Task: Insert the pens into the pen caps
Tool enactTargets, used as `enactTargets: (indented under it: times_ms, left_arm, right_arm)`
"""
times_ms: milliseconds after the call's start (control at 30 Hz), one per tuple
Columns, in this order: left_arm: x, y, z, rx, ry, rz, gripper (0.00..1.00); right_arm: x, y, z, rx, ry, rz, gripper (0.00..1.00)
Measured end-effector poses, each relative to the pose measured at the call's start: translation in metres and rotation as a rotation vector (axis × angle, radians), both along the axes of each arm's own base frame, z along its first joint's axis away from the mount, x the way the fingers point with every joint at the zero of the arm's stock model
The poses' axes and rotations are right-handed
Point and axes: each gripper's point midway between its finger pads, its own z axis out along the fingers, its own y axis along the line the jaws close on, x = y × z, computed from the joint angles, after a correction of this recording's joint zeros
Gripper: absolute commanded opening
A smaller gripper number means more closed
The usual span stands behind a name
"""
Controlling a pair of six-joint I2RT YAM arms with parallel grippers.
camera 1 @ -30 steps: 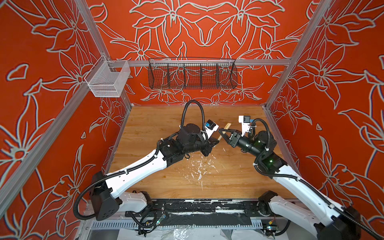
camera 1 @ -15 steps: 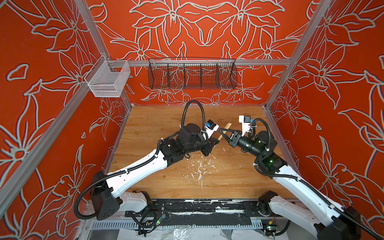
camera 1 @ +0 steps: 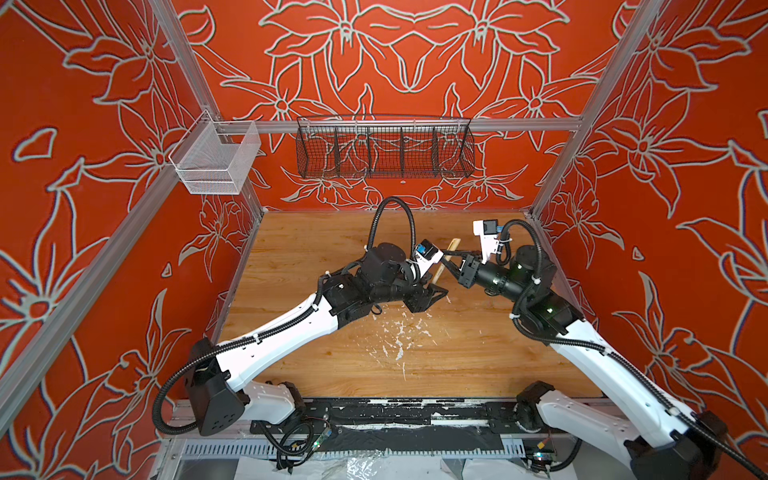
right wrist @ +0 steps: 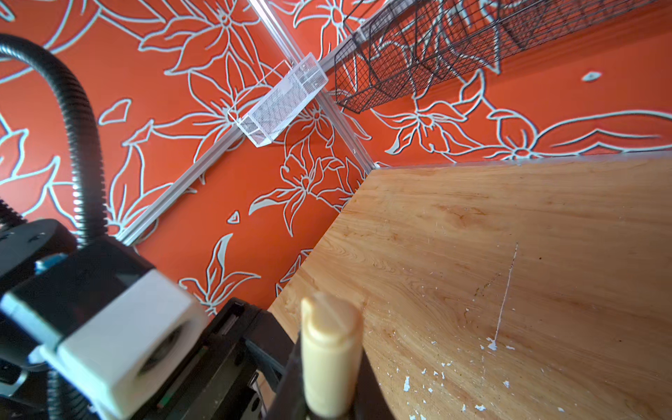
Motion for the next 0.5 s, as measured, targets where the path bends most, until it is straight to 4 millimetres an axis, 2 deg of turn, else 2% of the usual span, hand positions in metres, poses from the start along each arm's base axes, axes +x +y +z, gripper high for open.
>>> enactTargets:
  times_ms: [133, 200, 367, 500]
  left_arm:
    - [-0.001, 0.001, 0.001, 0.008, 0.004, -0.008, 0.55]
    - [-0.002, 0.002, 0.000, 0.011, 0.008, -0.011, 0.48]
    - [-0.003, 0.002, -0.001, 0.005, 0.023, -0.029, 0.38]
    - [-0.003, 0.002, -0.001, -0.003, 0.039, -0.041, 0.37]
  right_arm:
    - [-0.003, 0.005, -0.014, -0.048, 0.024, 0.043, 0.00]
    - [-0.004, 0.005, -0.020, -0.075, 0.034, 0.052, 0.00]
    - [-0.007, 0.006, -0.021, -0.097, 0.027, 0.067, 0.00]
    - [-0.008, 0.005, -0.019, -0.096, 0.018, 0.066, 0.00]
